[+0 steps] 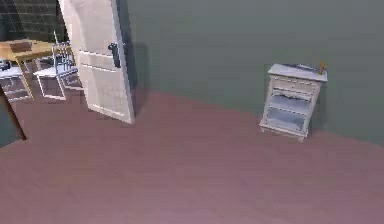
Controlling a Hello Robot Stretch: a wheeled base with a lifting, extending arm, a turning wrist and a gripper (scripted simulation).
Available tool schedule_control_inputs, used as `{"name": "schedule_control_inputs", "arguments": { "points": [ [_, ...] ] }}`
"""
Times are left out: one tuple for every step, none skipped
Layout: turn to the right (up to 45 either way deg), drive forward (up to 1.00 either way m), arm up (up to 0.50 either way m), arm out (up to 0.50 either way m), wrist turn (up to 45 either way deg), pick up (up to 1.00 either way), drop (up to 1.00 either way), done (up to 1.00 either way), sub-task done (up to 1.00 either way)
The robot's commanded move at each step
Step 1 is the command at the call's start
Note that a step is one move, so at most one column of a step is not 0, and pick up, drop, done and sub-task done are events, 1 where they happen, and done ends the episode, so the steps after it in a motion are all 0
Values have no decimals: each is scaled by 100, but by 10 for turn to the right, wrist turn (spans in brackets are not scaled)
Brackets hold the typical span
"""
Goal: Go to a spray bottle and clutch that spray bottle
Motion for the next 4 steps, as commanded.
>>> {"name": "schedule_control_inputs", "arguments": {
  "points": [
    [-450, 0, 0, 0, 0, 0, 0, 0, 0],
    [-450, 0, 0, 0, 0, 0, 0, 0, 0],
    [-450, 0, 0, 0, 0, 0, 0, 0, 0],
    [-150, 0, 0, 0, 0, 0, 0, 0, 0]
  ]
}}
